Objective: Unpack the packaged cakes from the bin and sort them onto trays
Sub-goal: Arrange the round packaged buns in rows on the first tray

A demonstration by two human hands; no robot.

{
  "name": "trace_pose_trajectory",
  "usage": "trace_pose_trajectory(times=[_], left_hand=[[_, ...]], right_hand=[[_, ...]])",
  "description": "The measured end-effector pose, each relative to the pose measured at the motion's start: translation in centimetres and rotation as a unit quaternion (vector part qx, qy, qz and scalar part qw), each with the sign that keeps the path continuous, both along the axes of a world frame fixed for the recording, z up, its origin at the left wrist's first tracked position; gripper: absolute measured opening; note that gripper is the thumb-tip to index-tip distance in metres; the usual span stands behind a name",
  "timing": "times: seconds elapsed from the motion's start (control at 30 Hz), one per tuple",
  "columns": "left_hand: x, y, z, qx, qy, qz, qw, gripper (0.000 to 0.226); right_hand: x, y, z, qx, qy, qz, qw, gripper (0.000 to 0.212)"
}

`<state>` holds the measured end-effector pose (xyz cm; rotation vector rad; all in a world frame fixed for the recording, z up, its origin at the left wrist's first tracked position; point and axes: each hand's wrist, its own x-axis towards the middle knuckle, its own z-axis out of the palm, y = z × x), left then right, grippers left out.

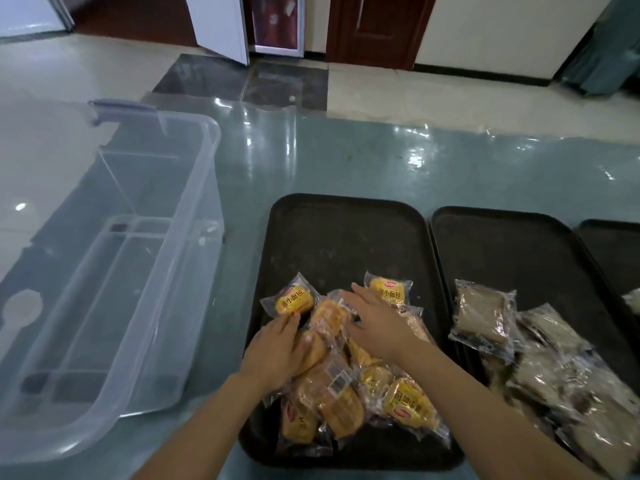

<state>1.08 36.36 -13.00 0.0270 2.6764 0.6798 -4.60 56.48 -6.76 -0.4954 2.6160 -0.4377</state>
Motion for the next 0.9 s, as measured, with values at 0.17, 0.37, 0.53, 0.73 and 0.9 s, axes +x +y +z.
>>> trace_pose_trajectory(times=[0.17,0.37,0.53,0.73,0.9], left_hand=[[-1.9,0.3,-0.6,-0.034,-0.039,0.016,0.999,0.068],[-5.9,1.8,-1.4,0.016,-0.033,0.075,0.997,0.062],[-9.7,2.6,-2.0,-0.047,0.021,0.072,0.996,0.057],[-15.2,2.0,-3.1,-0.094,0.064,0.075,0.991,0.06],[-19.4,1.3,-4.1,-0.151,0.1,0.048,0.982,0.063]], right_hand=[[-2.4,-0.4,-1.0,0.026,-0.009,0.024,0.999,0.056],[-5.4,-1.3,-3.5,0.059,-0.034,0.099,0.993,0.055],[-8.5,-2.8,-5.4,0.053,-0.033,0.115,0.991,0.056],[-13.6,-3.2,-7.0,0.073,-0.011,0.129,0.989,0.063],[-17.6,-3.6,-8.3,0.044,0.008,0.105,0.994,0.064]])
